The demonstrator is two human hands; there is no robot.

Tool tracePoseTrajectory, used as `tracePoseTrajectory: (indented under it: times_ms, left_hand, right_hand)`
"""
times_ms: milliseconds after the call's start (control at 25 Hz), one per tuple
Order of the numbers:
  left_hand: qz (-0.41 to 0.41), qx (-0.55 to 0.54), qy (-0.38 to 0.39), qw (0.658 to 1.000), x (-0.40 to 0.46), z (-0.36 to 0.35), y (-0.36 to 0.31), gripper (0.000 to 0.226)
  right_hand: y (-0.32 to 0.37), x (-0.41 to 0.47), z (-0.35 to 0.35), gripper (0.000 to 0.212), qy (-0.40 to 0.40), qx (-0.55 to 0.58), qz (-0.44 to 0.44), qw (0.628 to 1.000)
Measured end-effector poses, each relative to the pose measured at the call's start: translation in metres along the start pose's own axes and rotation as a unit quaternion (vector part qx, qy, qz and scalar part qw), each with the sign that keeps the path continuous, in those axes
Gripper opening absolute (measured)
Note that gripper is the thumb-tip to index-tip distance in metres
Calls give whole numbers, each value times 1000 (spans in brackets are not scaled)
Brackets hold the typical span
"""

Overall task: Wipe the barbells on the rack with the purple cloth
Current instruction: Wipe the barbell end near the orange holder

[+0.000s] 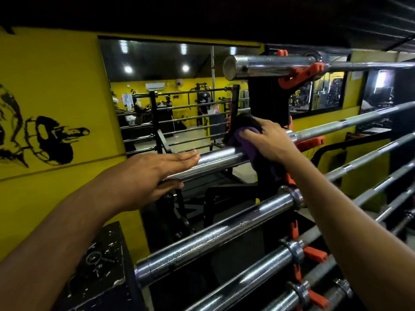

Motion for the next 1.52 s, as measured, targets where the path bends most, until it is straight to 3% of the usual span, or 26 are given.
tracePoseTrajectory:
  times_ms: [80, 160, 200, 280, 320, 360, 480, 600, 680, 760, 920, 1080, 1160, 1280, 1400, 1520]
  left_hand:
    - [0, -3, -1, 1000, 0, 2, 0, 65]
    - [-1, -5, 1, 1000, -1, 2, 2, 66]
    - [-2, -6, 3, 1000, -1, 1, 2, 67]
    - [-8, -9, 4, 1000, 0, 0, 2, 65]
    - [-10, -9, 2, 1000, 1, 0, 3, 65]
    - [-9, -11, 2, 1000, 1, 1, 3, 64]
    - [-7, -14, 8, 1000, 2, 2, 1, 65]
    - [-8, -10, 2, 1000, 0, 1, 2, 66]
    - [-9, -11, 1, 1000, 0, 0, 3, 66]
    - [-13, -14, 1, 1000, 1, 0, 3, 65]
    - [-14, -1, 5, 1000, 1, -1, 4, 66]
    - [-9, 4, 7, 1000, 1, 1, 2, 64]
    - [-9, -3, 7, 1000, 2, 2, 3, 63]
    - [-3, -2, 11, 1000, 3, -1, 6, 62]
    - [0, -8, 21, 1000, 3, -1, 6, 62]
    - [1, -30, 21, 999, 1, 2, 7, 63]
  right_hand:
    - [15, -7, -8, 34, -2, 39, -3, 999]
    - [20, -46, -26, 34, -100, 190, 22, 976]
    - [21, -74, -36, 37, -178, 321, -4, 930]
    - [19, -126, -54, 51, -320, 556, -97, 761]
    - [20, -140, -63, 52, -339, 644, -146, 670]
    - [20, -144, -71, 52, -326, 700, -182, 609]
    - [29, -114, -65, 57, -277, 742, -240, 561]
    - [15, -57, -61, 48, -295, 791, -252, 474]
    - [3, -34, -62, 48, -312, 804, -244, 444]
    - [12, -31, -80, 54, -310, 821, -200, 435]
    - [49, -50, -106, 48, -233, 816, -241, 471]
    - [-3, -33, -76, 37, -290, 831, -181, 439]
    - [-7, -39, -99, 37, -285, 810, -205, 469]
    - [22, -53, -129, 40, -202, 823, -236, 475]
    - [25, -49, -97, 47, -262, 830, -200, 450]
    - [32, -51, -101, 35, -273, 805, -210, 483]
Point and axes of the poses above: each hand's wrist, its own x-axis towards the middle knuckle, its own z-axis out of the back of the hand, y = z × x, the point moved 3 cm from there along x, towards the middle knuckle, and after that the axes turned 9 degrees about y, right-handed, at the moved point
